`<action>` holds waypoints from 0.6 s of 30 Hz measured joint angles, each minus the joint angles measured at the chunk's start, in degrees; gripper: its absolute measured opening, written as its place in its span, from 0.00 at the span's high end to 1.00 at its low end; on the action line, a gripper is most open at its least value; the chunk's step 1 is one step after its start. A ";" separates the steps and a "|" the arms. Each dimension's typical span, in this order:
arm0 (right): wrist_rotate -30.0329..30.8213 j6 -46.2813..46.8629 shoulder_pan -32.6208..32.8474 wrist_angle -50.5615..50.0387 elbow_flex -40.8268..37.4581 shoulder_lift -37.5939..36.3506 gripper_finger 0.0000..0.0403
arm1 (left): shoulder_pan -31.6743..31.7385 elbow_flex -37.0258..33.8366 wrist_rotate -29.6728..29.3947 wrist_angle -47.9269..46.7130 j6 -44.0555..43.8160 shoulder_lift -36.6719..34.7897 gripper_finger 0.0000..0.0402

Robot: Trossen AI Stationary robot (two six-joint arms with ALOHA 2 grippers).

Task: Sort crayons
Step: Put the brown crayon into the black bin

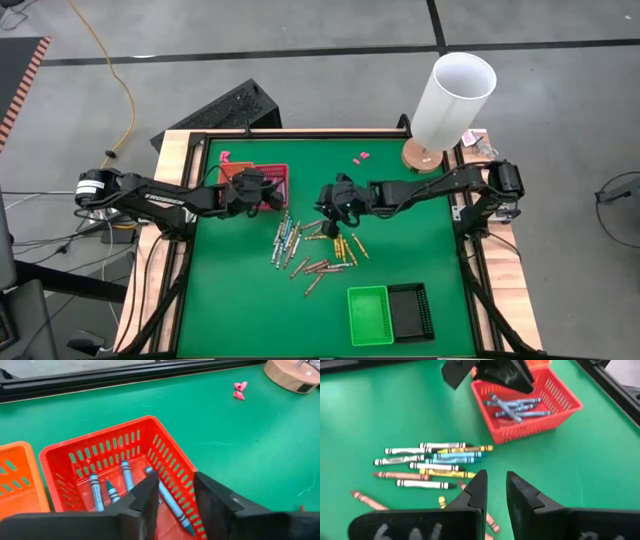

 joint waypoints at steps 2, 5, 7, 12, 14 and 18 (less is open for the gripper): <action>-0.02 -0.77 0.50 -1.13 0.00 0.00 0.83 | 0.00 0.00 0.75 0.40 0.00 0.00 0.65; -0.04 -4.05 1.54 -3.33 0.00 0.00 0.83 | -0.02 0.00 3.96 2.46 0.04 0.00 0.58; -0.06 -6.99 2.25 -4.11 0.01 0.46 0.83 | -0.02 0.00 7.21 5.08 0.61 0.00 0.55; -1.46 -14.67 3.51 -1.51 0.14 3.32 0.83 | -0.32 0.00 16.66 14.13 3.00 0.00 0.53; -2.70 -17.06 3.63 -0.58 0.02 5.19 0.83 | -0.97 0.00 19.43 17.56 4.15 0.00 0.53; -5.69 -21.63 3.20 4.18 0.03 10.13 0.83 | -2.51 -0.02 22.82 22.45 7.22 -0.57 0.53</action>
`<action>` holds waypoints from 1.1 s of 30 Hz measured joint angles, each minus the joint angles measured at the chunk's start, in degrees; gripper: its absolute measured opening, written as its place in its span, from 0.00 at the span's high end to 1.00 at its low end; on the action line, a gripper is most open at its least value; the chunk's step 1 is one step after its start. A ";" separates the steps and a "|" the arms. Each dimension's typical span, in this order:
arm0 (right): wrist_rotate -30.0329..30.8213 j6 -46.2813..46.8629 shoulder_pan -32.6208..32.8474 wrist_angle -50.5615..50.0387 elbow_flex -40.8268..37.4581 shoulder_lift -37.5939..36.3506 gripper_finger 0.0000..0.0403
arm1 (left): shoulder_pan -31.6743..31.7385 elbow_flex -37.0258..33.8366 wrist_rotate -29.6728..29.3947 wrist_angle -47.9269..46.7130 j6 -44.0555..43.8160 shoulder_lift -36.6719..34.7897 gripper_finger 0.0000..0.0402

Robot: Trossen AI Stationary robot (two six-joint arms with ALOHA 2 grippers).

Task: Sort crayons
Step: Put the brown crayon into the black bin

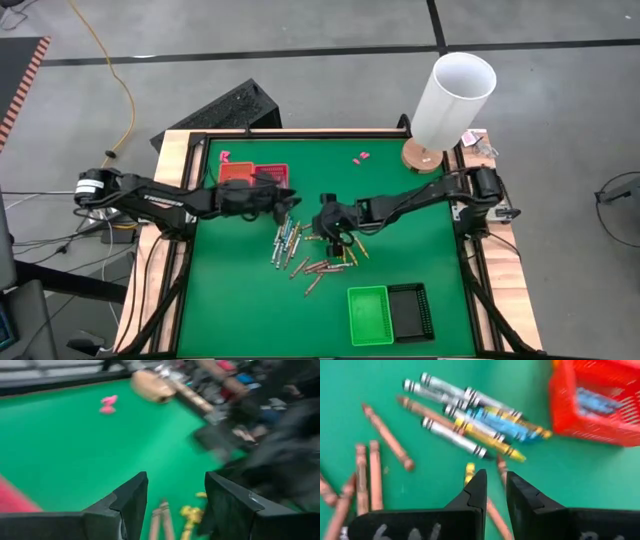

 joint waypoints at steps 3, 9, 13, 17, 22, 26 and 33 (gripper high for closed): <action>-0.32 -2.65 -0.56 1.96 0.06 3.20 0.83 | -1.15 -0.04 2.30 1.06 1.77 -1.51 0.53; -0.40 -3.69 -2.59 1.92 -0.05 5.84 0.83 | -3.96 0.17 3.09 1.53 3.88 -4.98 0.53; -0.68 -4.63 -3.63 2.71 0.02 5.82 0.83 | -5.35 0.08 2.68 1.12 5.03 -7.03 0.53; -4.70 -7.03 -4.67 3.42 0.02 5.64 0.83 | -6.53 0.12 2.76 1.10 6.44 -8.35 0.53; -11.22 -7.72 -6.46 3.04 0.00 5.78 0.83 | -7.16 0.10 2.29 0.66 7.67 -9.67 0.53; -12.36 -8.85 -7.79 2.96 0.00 5.78 0.83 | -7.28 0.10 1.58 0.80 7.73 -9.73 0.53; -15.62 -9.72 -8.64 3.25 0.00 5.80 0.83 | -7.28 0.10 1.38 0.36 7.71 -9.73 0.53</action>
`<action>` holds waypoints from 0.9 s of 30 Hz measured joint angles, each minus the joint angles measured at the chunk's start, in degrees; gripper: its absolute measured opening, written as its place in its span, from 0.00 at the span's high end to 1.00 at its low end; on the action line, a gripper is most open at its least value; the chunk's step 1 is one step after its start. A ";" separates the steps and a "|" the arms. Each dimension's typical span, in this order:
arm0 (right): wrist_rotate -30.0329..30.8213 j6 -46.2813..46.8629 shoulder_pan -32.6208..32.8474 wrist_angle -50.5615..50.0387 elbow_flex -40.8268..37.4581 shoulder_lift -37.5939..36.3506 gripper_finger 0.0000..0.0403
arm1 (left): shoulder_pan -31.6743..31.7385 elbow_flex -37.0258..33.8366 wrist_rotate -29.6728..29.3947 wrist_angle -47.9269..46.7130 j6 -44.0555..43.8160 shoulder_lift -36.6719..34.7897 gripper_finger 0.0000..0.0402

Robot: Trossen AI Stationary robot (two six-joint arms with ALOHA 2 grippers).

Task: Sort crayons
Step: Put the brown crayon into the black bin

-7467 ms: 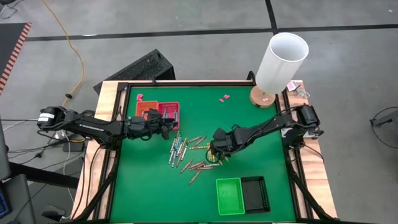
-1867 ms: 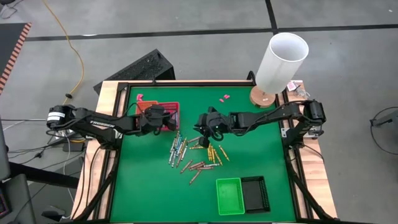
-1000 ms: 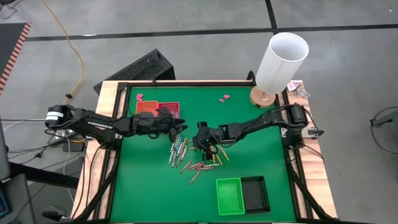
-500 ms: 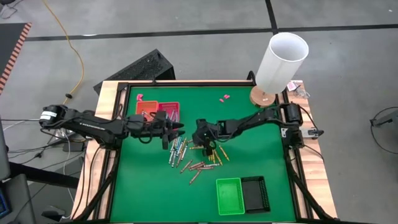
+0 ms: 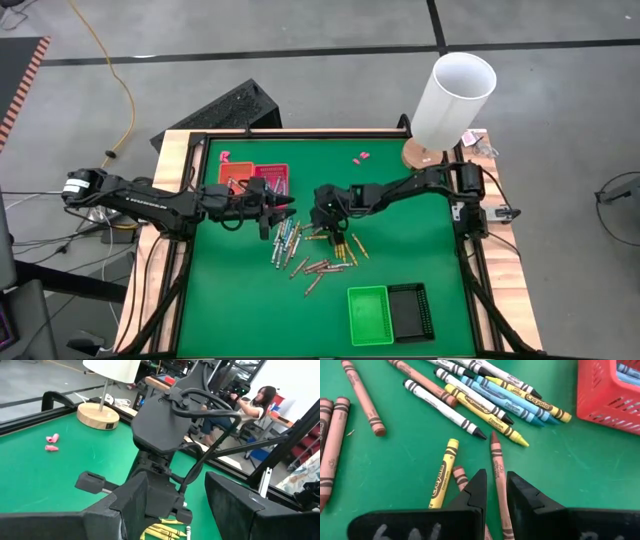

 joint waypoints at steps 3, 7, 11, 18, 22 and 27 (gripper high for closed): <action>0.00 -0.67 0.04 0.05 0.01 0.00 0.83 | 0.00 0.00 -0.42 -0.03 0.00 0.00 0.53; 0.02 -0.80 -0.07 0.06 0.00 0.00 0.83 | 0.00 0.00 -0.63 -0.05 0.00 0.00 0.53; 0.02 -0.83 -0.64 0.16 0.00 0.00 0.83 | -0.02 0.00 -0.62 -0.05 0.00 0.00 0.53; 0.16 -1.27 -1.16 1.31 0.06 2.75 0.83 | -0.07 0.00 -0.63 -0.22 -0.02 0.02 0.53; 0.02 -1.23 -1.49 1.13 0.14 4.07 0.83 | -0.07 0.00 -0.72 -1.09 -0.60 0.02 0.53; 2.54 1.26 -1.46 0.32 0.20 4.51 0.85 | -0.11 0.00 -1.14 -1.85 -0.85 0.02 0.53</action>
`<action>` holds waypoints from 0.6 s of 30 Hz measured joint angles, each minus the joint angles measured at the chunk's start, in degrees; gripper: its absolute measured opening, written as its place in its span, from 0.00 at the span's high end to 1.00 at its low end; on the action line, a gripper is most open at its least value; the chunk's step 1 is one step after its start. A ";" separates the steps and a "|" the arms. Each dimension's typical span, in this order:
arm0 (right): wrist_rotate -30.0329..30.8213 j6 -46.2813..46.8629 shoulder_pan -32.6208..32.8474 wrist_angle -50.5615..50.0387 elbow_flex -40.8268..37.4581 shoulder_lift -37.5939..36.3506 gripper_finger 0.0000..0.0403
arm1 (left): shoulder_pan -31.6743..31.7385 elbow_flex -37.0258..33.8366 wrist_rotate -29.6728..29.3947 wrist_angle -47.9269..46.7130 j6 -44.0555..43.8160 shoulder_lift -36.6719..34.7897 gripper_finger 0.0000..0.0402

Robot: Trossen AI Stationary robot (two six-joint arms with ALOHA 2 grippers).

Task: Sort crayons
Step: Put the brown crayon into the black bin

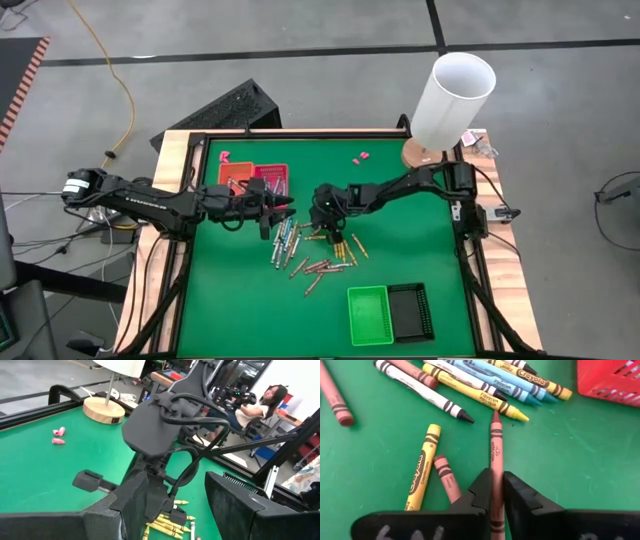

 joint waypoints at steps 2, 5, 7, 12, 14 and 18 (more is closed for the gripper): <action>1.91 1.34 0.00 -0.36 0.00 0.04 0.89 | 0.00 0.01 -0.06 0.01 0.01 0.00 0.53; 3.12 3.33 -0.07 -0.84 0.00 0.08 0.97 | 0.00 0.00 -0.13 0.03 0.07 0.00 0.53; 3.32 4.57 -0.09 -0.73 -0.02 0.13 0.98 | 0.00 0.00 -0.13 0.03 0.09 0.00 0.53; 5.97 7.08 0.11 -0.11 -0.13 -0.44 0.99 | 0.00 0.00 -0.13 -0.12 0.04 0.00 0.53; 6.51 7.73 0.11 0.18 -0.26 -1.43 0.99 | 0.00 0.01 -0.13 -0.17 0.02 0.00 0.53; 8.49 8.25 -0.14 -1.62 -0.40 -4.56 0.99 | -0.02 0.00 -0.11 -0.25 0.02 0.00 0.53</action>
